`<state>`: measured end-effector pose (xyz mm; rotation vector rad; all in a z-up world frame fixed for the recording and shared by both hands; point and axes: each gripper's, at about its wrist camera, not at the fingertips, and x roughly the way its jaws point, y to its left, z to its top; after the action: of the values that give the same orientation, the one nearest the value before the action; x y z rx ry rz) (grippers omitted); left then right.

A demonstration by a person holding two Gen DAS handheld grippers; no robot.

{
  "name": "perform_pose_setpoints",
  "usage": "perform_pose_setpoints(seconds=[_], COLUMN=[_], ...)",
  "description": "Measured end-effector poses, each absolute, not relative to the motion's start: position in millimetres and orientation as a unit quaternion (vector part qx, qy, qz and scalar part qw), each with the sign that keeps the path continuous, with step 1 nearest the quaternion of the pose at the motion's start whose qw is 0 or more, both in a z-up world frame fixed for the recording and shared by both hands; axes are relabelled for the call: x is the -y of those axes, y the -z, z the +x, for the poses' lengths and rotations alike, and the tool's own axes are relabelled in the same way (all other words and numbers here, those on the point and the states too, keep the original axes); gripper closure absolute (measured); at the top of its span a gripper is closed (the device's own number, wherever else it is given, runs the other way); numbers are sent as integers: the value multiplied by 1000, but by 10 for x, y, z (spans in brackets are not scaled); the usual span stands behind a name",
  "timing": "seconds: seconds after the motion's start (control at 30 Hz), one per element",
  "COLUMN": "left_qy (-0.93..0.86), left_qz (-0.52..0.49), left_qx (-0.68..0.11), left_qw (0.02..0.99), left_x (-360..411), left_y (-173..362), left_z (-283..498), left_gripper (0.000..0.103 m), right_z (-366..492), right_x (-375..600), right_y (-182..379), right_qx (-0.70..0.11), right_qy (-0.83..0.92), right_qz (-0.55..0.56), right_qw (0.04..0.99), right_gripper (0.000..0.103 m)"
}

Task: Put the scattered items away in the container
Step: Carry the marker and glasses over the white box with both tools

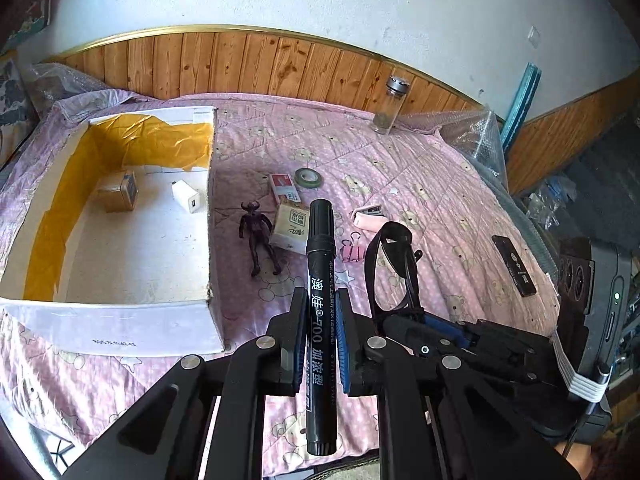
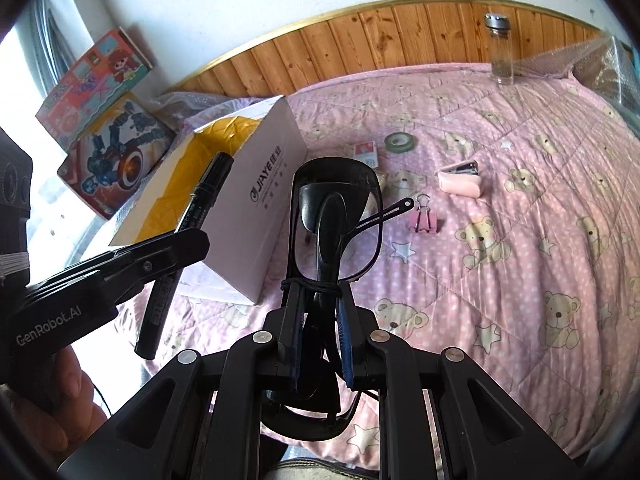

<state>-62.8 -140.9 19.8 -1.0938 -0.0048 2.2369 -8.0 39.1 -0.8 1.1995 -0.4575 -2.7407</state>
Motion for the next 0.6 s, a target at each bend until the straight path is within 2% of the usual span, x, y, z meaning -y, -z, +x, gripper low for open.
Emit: perform_pose_setpoints(seconds=[0.6], left_qy=[-883], left_qz=[-385], left_qx=[38], left_qw=[266], left_x=[2070], left_y=[-506], left_z=[-925], left_gripper=[89], right_z=[-285], right_x=[311], right_y=[-583], right_qx=[69], right_qy=[923], right_qz=[358], right_qw=[125], right_gripper=[87])
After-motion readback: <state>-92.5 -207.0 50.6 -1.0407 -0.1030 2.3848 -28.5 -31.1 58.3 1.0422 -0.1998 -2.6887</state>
